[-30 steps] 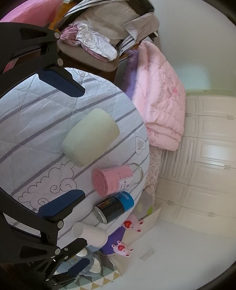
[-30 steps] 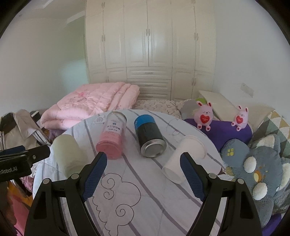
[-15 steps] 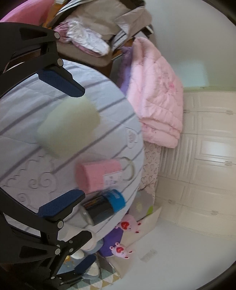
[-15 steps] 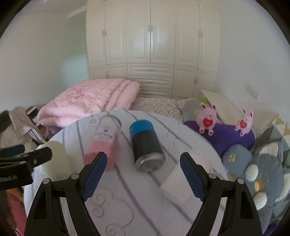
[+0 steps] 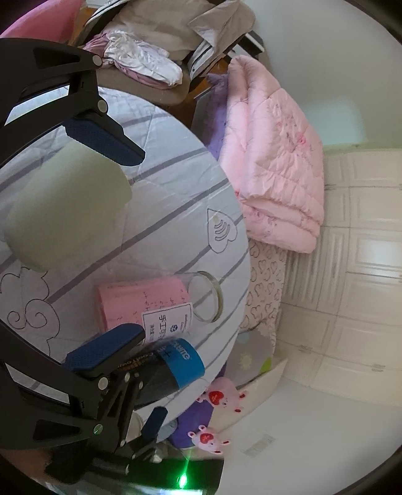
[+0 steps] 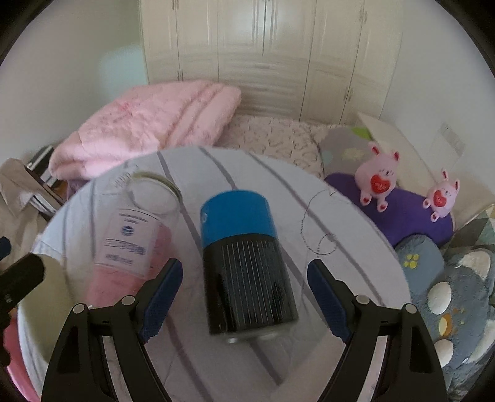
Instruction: Flip cup upright
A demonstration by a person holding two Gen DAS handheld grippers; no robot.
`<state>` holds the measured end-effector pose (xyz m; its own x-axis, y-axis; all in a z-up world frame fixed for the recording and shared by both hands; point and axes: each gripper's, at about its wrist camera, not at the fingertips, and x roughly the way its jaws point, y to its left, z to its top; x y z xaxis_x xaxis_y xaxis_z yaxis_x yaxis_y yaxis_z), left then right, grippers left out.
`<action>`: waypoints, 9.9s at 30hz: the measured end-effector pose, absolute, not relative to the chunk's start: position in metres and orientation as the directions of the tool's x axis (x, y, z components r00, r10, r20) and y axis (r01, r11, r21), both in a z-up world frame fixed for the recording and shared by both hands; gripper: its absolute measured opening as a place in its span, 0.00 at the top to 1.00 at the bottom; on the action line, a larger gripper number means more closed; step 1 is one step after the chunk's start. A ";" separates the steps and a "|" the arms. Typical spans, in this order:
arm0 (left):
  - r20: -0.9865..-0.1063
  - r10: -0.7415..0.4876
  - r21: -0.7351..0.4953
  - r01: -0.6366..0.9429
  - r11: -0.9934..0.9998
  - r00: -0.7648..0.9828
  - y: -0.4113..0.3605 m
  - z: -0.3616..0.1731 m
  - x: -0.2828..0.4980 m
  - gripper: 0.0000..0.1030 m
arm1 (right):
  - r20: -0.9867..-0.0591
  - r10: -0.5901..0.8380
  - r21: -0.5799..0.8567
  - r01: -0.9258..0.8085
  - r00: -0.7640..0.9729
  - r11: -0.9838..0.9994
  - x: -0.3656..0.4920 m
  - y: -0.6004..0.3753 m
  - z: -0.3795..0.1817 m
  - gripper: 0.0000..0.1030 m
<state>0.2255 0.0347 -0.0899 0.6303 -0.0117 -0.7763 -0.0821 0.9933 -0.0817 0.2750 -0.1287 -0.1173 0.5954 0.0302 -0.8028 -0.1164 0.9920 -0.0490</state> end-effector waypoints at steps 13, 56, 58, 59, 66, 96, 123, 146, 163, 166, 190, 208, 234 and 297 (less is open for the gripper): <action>-0.792 -0.032 -0.075 -0.045 0.996 0.610 0.030 -0.099 0.234 0.00 | -0.849 0.101 0.064 -0.089 0.519 0.994 0.291 -0.142 -0.139 0.30; -0.766 -0.011 -0.009 0.006 1.000 0.643 0.058 -0.074 0.072 0.00 | -0.818 0.250 0.268 -0.042 0.518 0.963 0.102 -0.099 -0.143 0.30; -0.766 -0.007 -0.007 0.002 1.000 0.643 0.058 -0.074 0.071 0.00 | -0.818 0.251 0.268 -0.044 0.518 0.962 0.102 -0.100 -0.142 0.30; -0.766 -0.006 -0.007 0.001 1.000 0.642 0.058 -0.074 0.070 0.00 | -0.820 0.252 0.268 -0.044 0.514 0.963 0.098 -0.098 -0.144 0.30; -0.771 0.005 0.003 -0.005 1.000 0.637 0.053 -0.075 0.070 0.00 | -0.826 0.271 0.297 -0.026 0.494 0.955 0.097 -0.098 -0.148 0.24; -0.793 -0.034 -0.012 0.041 0.999 0.609 -0.050 -0.079 0.063 0.00 | -0.711 0.103 0.075 -0.070 0.696 0.995 0.042 -0.196 -0.092 0.20; -0.940 -0.023 -0.030 -0.016 0.999 0.339 -0.071 -0.150 0.133 0.27 | -0.793 0.188 0.121 -0.153 0.579 0.981 0.079 -0.205 -0.134 0.20; -0.814 -0.105 -0.073 0.080 0.994 0.571 -0.056 -0.098 0.127 0.32 | -0.785 0.301 0.188 -0.256 0.542 0.948 0.082 -0.175 -0.129 0.20; -0.805 -0.151 -0.074 0.155 0.985 0.574 -0.056 -0.100 0.105 0.32 | -0.804 0.263 0.187 -0.193 0.533 0.963 0.099 -0.161 -0.160 0.20; -0.794 -0.172 -0.080 0.180 0.980 0.583 -0.058 -0.099 0.099 0.32 | -0.802 0.255 0.185 -0.181 0.540 0.966 0.102 -0.161 -0.161 0.20; -0.745 -0.241 -0.122 0.228 0.966 0.622 -0.038 -0.071 0.064 0.05 | -0.771 0.191 0.146 -0.124 0.607 0.982 0.080 -0.170 -0.131 0.20; -0.607 -0.098 0.012 0.132 0.991 0.789 0.003 -0.054 0.004 0.00 | -0.638 0.118 0.077 -0.089 0.761 0.993 0.025 -0.160 -0.077 0.20; -0.567 -0.077 0.029 0.114 0.993 0.820 0.000 -0.054 -0.008 0.00 | -0.445 0.028 -0.077 -0.069 0.895 0.995 -0.021 -0.146 -0.052 0.18; -0.397 -0.089 0.055 0.120 0.991 0.914 -0.013 -0.011 0.008 0.00 | -0.322 0.063 -0.036 -0.079 0.945 0.996 0.011 -0.154 -0.017 0.18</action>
